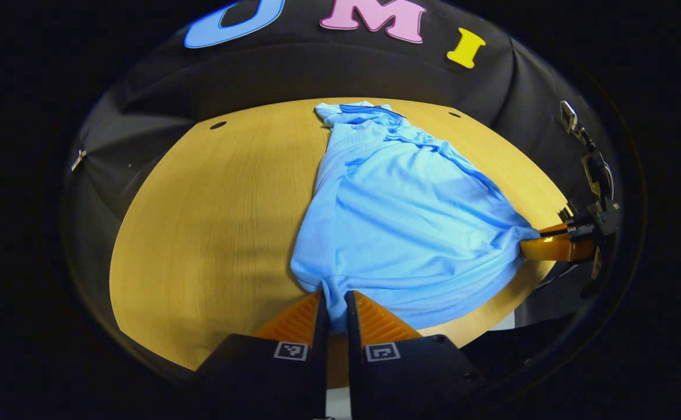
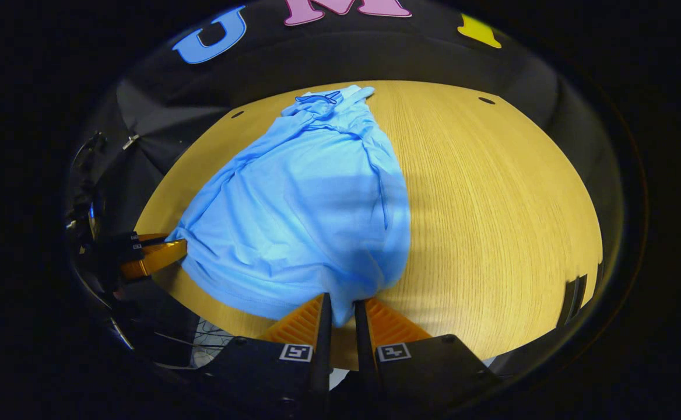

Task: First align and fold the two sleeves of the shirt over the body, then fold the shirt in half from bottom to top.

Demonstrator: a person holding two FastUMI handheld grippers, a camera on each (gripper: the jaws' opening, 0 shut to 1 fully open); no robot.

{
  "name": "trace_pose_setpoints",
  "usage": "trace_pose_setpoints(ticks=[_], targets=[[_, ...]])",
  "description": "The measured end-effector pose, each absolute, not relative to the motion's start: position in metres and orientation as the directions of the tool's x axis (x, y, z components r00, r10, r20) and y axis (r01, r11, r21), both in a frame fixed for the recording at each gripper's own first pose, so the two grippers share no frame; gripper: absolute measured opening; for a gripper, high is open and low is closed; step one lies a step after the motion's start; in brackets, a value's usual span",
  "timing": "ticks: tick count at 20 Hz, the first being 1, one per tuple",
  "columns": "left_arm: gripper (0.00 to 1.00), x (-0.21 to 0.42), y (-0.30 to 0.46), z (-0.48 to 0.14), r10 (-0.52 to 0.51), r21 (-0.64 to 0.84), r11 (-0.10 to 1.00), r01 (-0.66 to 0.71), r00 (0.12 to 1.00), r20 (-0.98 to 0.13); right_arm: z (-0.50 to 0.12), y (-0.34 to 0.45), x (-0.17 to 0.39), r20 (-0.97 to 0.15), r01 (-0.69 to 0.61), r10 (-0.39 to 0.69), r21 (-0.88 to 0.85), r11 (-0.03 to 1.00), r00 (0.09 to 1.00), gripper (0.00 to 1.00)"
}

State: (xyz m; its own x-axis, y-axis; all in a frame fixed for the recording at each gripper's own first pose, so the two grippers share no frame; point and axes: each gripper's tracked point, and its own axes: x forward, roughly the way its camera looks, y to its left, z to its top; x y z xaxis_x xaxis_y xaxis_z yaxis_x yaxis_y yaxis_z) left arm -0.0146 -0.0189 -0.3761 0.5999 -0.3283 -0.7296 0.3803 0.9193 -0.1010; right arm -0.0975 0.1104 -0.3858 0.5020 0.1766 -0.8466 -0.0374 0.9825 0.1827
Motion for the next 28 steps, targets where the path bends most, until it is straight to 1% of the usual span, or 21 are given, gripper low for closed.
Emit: trace_pose_setpoints(ticks=[1, 2, 5, 6, 9, 13, 14, 15, 17, 20, 28], targets=[[0.13, -0.013, -0.019, -0.376, -0.324, -0.116, 0.927, 0.357, 0.606, -0.726, -0.386, 0.112, -0.096, -0.842, -0.039, 0.177, 0.184, 0.982, 0.509, 0.11], [0.1, -0.013, -0.019, -0.375, -0.33, -0.135, 0.93, 0.343, 0.61, -0.721, -0.385, 0.114, -0.097, -0.84, -0.06, 0.189, 0.184, 0.981, 0.508, 0.1], [0.07, -0.014, -0.021, -0.374, -0.348, -0.173, 0.929, 0.328, 0.615, -0.708, -0.385, 0.116, -0.094, -0.826, -0.092, 0.203, 0.182, 0.979, 0.526, 0.11], [0.06, -0.014, -0.021, -0.374, -0.35, -0.18, 0.929, 0.322, 0.613, -0.708, -0.379, 0.115, -0.096, -0.82, -0.089, 0.207, 0.188, 0.978, 0.533, 0.05], [0.06, -0.014, -0.021, -0.367, -0.345, -0.182, 0.932, 0.313, 0.622, -0.702, -0.37, 0.114, -0.087, -0.787, -0.085, 0.206, 0.193, 0.978, 0.582, 0.05], [0.06, -0.003, -0.03, -0.334, -0.36, -0.196, 0.93, 0.311, 0.669, -0.65, -0.345, 0.11, -0.069, -0.744, -0.067, 0.209, 0.216, 0.974, 0.635, 0.05], [0.02, 0.003, -0.033, -0.322, -0.367, -0.203, 0.929, 0.31, 0.683, -0.632, -0.335, 0.109, -0.061, -0.727, -0.059, 0.211, 0.229, 0.972, 0.654, 0.05], [0.06, 0.011, -0.036, -0.311, -0.371, -0.211, 0.928, 0.308, 0.698, -0.612, -0.325, 0.108, -0.053, -0.71, -0.051, 0.21, 0.238, 0.97, 0.672, 0.06], [0.06, 0.029, -0.038, -0.287, -0.362, -0.212, 0.932, 0.294, 0.739, -0.569, -0.304, 0.1, -0.031, -0.673, -0.041, 0.204, 0.25, 0.967, 0.711, 0.05], [0.06, 0.057, -0.046, -0.247, -0.376, -0.22, 0.926, 0.306, 0.785, -0.492, -0.28, 0.092, 0.0, -0.621, -0.039, 0.202, 0.266, 0.963, 0.757, 0.05], [0.06, 0.137, -0.068, -0.191, -0.385, -0.205, 0.921, 0.331, 0.849, -0.361, -0.232, 0.081, 0.077, -0.513, -0.102, 0.229, 0.263, 0.959, 0.828, 0.05]])
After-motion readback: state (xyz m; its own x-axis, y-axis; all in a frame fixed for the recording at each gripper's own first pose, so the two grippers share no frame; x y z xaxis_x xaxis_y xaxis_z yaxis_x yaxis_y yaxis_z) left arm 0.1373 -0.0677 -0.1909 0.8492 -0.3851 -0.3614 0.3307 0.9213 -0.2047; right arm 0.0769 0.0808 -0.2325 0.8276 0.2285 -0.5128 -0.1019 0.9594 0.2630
